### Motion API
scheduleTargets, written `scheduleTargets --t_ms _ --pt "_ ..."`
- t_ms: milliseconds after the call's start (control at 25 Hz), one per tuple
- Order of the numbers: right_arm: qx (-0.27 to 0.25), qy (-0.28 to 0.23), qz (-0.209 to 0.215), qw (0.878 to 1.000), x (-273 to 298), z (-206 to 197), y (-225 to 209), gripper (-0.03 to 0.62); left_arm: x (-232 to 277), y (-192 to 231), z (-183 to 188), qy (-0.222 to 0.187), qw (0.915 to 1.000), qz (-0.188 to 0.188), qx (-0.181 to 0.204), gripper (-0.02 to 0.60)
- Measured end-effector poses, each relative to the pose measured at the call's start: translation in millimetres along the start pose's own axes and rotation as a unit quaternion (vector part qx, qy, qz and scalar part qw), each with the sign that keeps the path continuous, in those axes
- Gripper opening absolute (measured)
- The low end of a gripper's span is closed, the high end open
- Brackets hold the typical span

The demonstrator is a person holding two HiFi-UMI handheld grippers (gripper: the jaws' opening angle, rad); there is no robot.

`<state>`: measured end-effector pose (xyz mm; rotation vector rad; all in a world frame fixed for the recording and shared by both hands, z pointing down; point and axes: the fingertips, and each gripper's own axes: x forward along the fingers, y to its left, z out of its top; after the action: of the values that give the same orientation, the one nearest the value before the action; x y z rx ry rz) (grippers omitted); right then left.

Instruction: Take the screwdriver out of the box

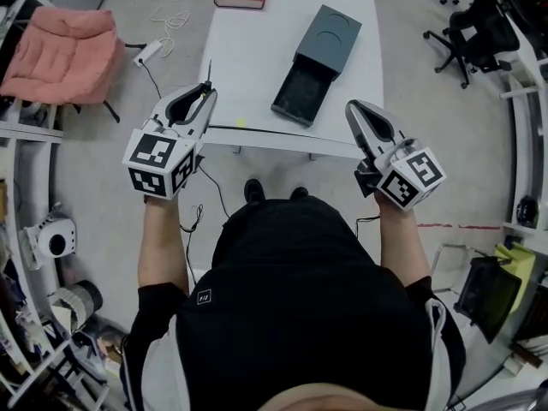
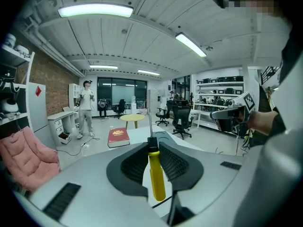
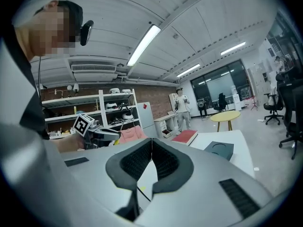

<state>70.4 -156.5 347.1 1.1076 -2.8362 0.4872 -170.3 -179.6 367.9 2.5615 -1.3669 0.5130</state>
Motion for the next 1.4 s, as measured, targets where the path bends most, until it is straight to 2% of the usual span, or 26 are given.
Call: scheduleTargets --t_ms 120,240,440,760,1080,1400 --pt "-0.007 -0.006 0.007 1.0 -9.5 9.2 -7.0 0.029 -9.7 -0.4 9.0 -0.015 0.9995 0.027 -0.005 0.083" --pt "-0.008 -0.009 0.014 1.0 -20.9 14.8 -17.9 0.029 -12.3 -2.6 13.7 -0.026 0.9978 0.054 -0.027 0.083" --pt "0.005 -0.019 0.005 1.0 -47.1 9.9 -44.3 0.029 -2.8 -21.0 13.4 -0.031 0.9957 0.078 -0.04 0.083" --pt "0.01 -0.038 0.012 0.999 -53.0 11.4 -37.5 0.029 -7.3 -31.4 25.9 -0.072 0.9927 0.084 -0.049 0.083" --pt "-0.034 -0.042 0.018 0.998 -58.0 31.4 -20.3 0.028 -20.7 -24.5 43.6 -0.1 0.9903 0.082 -0.052 0.083" --pt "-0.057 -0.072 -0.011 0.996 -62.0 53.0 -18.4 0.028 -29.6 -20.3 59.1 -0.123 0.9877 0.089 -0.037 0.083"
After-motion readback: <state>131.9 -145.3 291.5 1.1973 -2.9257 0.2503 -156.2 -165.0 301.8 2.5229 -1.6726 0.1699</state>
